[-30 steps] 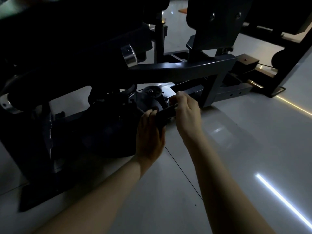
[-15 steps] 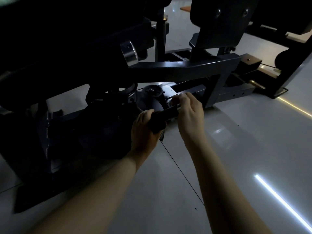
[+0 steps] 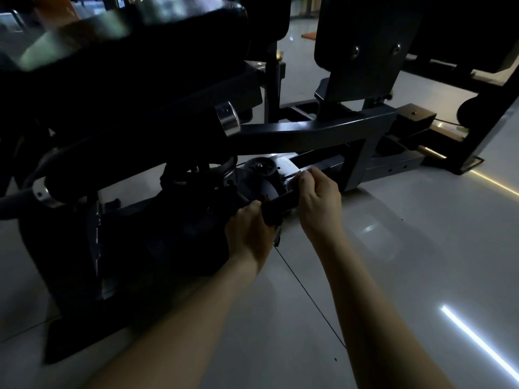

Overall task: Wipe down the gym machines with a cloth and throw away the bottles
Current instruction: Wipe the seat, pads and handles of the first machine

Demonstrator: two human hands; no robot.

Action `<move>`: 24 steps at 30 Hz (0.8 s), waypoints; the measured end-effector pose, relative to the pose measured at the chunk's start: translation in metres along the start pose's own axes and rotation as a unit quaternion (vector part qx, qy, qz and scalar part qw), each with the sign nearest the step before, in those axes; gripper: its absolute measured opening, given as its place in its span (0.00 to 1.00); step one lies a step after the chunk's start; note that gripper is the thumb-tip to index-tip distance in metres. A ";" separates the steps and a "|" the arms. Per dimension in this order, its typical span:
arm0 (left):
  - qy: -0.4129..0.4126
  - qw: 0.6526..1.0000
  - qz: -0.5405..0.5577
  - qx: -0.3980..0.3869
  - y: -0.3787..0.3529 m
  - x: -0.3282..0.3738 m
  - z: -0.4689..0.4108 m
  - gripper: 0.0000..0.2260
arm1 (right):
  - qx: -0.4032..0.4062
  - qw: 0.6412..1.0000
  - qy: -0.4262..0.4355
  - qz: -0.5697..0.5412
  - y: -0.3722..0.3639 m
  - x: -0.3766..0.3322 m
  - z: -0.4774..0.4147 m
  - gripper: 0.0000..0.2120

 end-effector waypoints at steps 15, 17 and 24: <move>0.216 0.895 0.388 -0.047 0.000 0.021 -0.005 0.07 | -0.015 0.998 -0.023 -0.058 0.002 -0.002 0.011 0.14; 0.170 0.896 0.406 -0.053 0.002 0.034 -0.003 0.05 | 0.003 0.997 -0.029 -0.071 0.002 0.000 0.012 0.12; -0.018 0.936 0.348 -0.054 0.002 0.030 -0.009 0.13 | 0.022 0.998 -0.024 -0.047 0.000 0.001 0.009 0.13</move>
Point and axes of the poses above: each hand's wrist, its own z-axis away from the middle knuckle, its own y-axis out of the back of the hand, x = y × z, the point moved 8 cm from there along -z, towards the middle knuckle
